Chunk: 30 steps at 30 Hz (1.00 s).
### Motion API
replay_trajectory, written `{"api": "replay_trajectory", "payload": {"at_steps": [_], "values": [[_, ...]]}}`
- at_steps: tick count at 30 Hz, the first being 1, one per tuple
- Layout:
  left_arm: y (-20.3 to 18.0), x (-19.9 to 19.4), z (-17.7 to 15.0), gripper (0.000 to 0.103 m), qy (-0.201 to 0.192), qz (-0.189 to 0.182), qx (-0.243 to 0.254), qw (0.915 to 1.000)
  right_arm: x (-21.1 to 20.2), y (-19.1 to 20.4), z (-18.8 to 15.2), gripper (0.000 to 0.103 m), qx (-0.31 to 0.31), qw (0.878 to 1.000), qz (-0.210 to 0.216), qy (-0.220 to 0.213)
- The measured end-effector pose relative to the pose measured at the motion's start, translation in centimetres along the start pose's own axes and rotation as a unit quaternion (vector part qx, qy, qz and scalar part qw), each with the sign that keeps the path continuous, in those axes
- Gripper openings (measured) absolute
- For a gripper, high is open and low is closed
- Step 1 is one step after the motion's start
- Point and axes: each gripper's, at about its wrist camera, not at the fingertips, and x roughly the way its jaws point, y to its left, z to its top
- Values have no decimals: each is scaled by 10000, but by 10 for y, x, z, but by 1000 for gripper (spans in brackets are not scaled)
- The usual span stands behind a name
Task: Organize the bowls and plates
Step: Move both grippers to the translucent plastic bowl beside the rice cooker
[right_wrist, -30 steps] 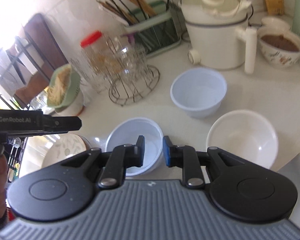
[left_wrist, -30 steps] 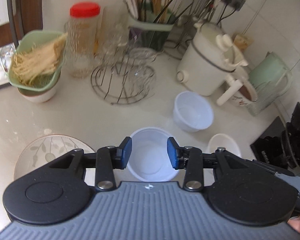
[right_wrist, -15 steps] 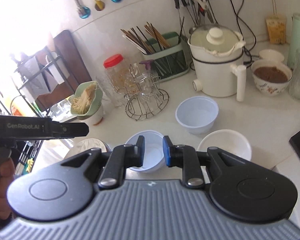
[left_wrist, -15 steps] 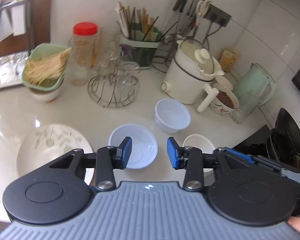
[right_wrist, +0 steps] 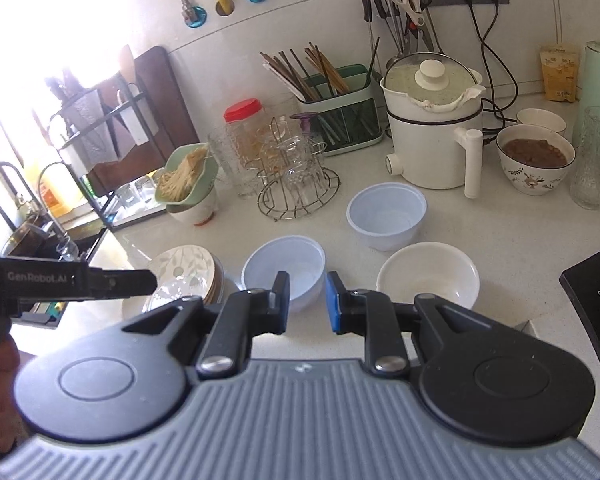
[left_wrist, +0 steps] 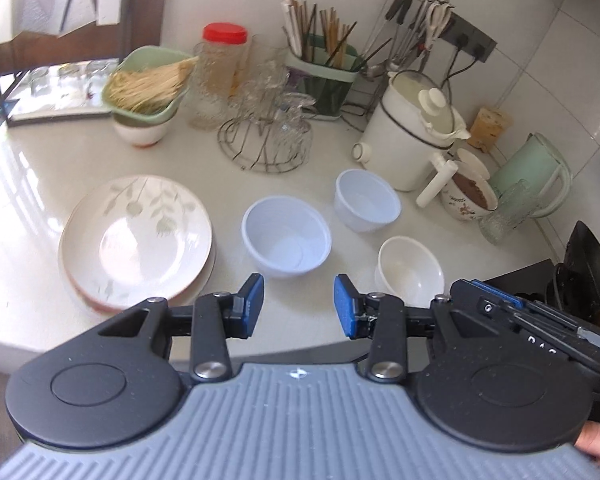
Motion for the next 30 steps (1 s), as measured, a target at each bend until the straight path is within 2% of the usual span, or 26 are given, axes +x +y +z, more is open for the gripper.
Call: {"api": "replay_trajectory", "payload": {"at_steps": [11,18,21,24,25,26,27,28,29,30], "values": [[-7,-5,-27,44,114,177,-2,9998,-10,-7,-27,23,-117,9998,-91,104],[-14,16,-7,44,325,110,251,9991,-6,-18,-26,23,147,9996,-250,73],[-13,27,8,45,409,38,313,9987,-2,-20,-23,24,164,9988,-466,-9],[-11,40,25,52,481,-5,472,9977,3,-21,-19,33,196,9971,-729,-74],[-10,45,31,56,494,-47,538,9973,6,-21,-18,42,257,9966,-782,-82],[-9,50,37,58,518,-83,608,9968,9,-22,-16,55,331,9958,-847,-92],[-8,56,43,61,549,-113,681,9961,13,-23,-14,63,410,9948,-930,-106],[-7,62,49,61,595,-135,783,9951,17,-23,-12,77,492,9934,-1030,-131],[-6,68,55,61,632,-128,905,9938,21,-24,-10,81,566,9920,-1114,-153],[-5,75,61,61,646,-117,1005,9928,24,-23,-7,81,622,9913,-1147,-176]]}}
